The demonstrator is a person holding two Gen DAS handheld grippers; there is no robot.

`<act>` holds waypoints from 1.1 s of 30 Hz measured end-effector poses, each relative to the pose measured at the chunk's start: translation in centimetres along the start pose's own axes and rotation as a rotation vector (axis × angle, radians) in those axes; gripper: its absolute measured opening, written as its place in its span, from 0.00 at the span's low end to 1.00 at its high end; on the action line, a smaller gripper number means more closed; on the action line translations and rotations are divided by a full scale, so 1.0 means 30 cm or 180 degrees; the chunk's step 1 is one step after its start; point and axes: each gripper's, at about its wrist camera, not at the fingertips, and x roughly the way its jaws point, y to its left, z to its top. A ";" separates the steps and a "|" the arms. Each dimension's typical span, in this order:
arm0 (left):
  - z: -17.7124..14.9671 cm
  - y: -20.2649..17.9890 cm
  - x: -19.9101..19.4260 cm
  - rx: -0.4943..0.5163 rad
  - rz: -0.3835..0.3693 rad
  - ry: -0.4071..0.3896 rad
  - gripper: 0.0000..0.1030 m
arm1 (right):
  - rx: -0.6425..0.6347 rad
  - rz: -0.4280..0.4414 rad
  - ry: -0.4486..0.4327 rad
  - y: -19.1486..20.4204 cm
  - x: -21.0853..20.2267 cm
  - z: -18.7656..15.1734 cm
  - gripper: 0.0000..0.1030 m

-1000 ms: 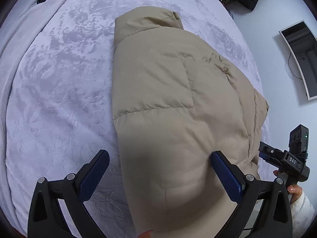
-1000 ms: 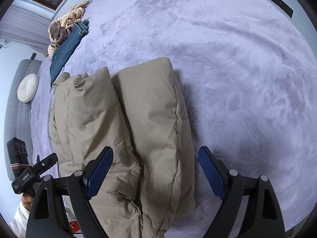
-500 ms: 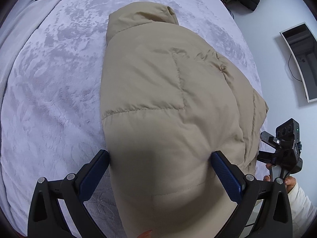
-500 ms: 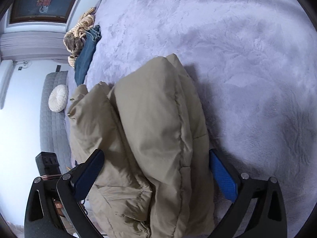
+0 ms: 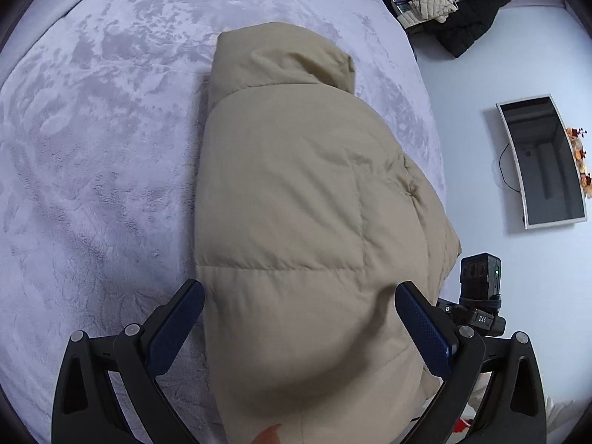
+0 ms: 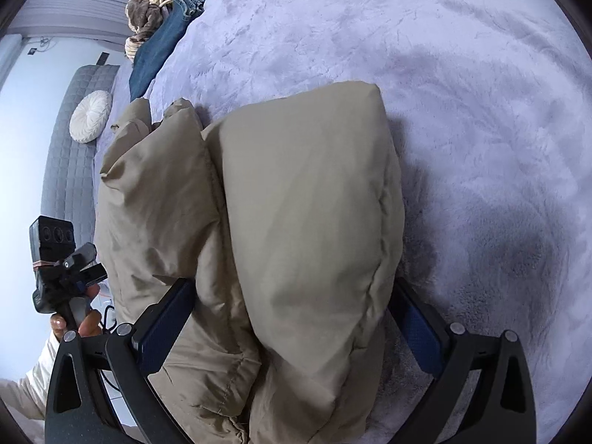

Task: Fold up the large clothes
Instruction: 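Grasp the end of the beige jacket bundle with both tools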

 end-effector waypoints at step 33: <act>-0.003 -0.147 0.292 0.0354 0.0114 0.0211 1.00 | 0.0075 0.0922 0.0191 0.015 0.124 0.052 1.00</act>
